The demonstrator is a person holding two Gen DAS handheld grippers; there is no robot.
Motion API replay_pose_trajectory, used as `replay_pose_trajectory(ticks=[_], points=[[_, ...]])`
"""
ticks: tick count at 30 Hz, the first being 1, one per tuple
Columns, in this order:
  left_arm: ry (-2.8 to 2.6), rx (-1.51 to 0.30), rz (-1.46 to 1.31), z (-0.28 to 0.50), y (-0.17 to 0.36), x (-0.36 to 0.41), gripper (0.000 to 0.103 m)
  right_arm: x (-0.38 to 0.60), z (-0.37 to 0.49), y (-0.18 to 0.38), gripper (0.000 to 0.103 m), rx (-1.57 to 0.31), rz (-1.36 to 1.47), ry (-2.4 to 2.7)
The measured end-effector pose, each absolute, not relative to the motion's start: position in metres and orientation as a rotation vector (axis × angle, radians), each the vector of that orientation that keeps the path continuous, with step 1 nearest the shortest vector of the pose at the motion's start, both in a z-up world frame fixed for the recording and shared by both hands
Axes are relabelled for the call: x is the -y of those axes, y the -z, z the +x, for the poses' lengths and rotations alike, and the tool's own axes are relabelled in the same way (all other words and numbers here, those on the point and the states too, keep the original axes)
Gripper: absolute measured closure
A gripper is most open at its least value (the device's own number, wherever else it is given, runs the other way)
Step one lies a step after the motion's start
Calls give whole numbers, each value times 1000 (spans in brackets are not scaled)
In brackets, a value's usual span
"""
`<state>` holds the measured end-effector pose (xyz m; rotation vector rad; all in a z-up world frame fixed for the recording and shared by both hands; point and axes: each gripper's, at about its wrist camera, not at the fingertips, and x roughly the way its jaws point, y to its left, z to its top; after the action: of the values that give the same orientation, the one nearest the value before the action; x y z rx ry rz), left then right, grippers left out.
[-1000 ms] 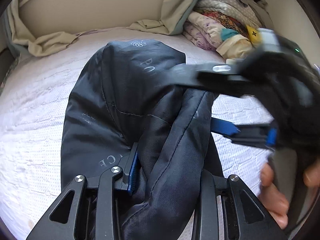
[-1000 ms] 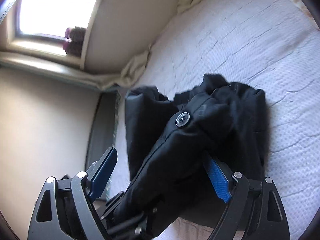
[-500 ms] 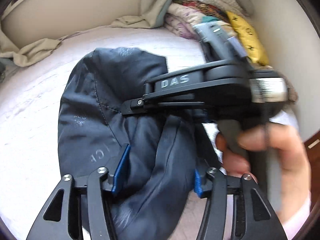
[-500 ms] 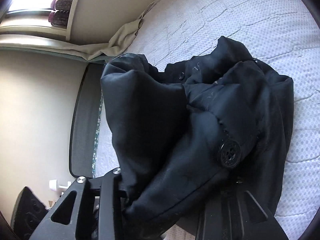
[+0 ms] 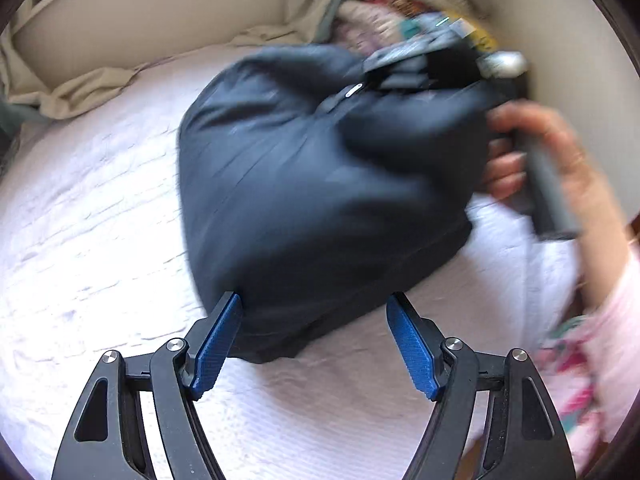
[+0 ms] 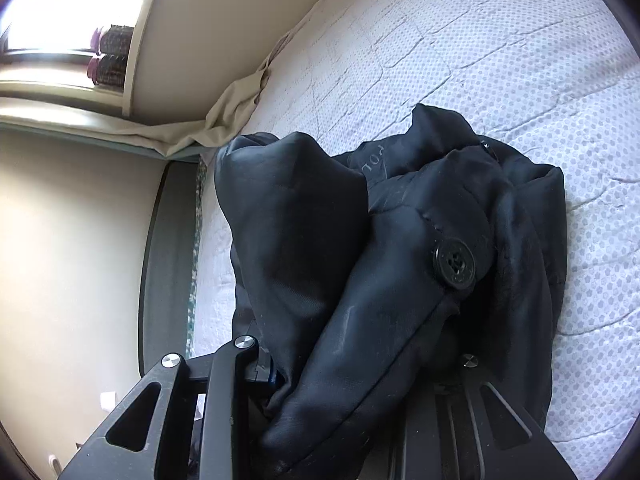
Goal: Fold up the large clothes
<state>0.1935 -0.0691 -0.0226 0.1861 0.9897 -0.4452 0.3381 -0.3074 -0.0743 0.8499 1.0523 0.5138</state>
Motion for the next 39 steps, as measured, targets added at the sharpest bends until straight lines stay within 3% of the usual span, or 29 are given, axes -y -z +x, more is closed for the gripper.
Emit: replay_pose_trajectory(ticks=[10, 22, 29, 39], points=[[260, -1010, 271, 222, 91, 64, 17, 315, 307, 54, 84, -967, 753, -522], [296, -1070, 189, 243, 96, 61, 16, 350, 285, 47, 88, -953, 613, -419], [332, -1049, 186, 237, 73, 58, 22, 353, 290, 74, 81, -959, 470, -346], [457, -906, 50, 205, -4, 29, 20, 384, 288, 96, 77, -977, 615, -355]])
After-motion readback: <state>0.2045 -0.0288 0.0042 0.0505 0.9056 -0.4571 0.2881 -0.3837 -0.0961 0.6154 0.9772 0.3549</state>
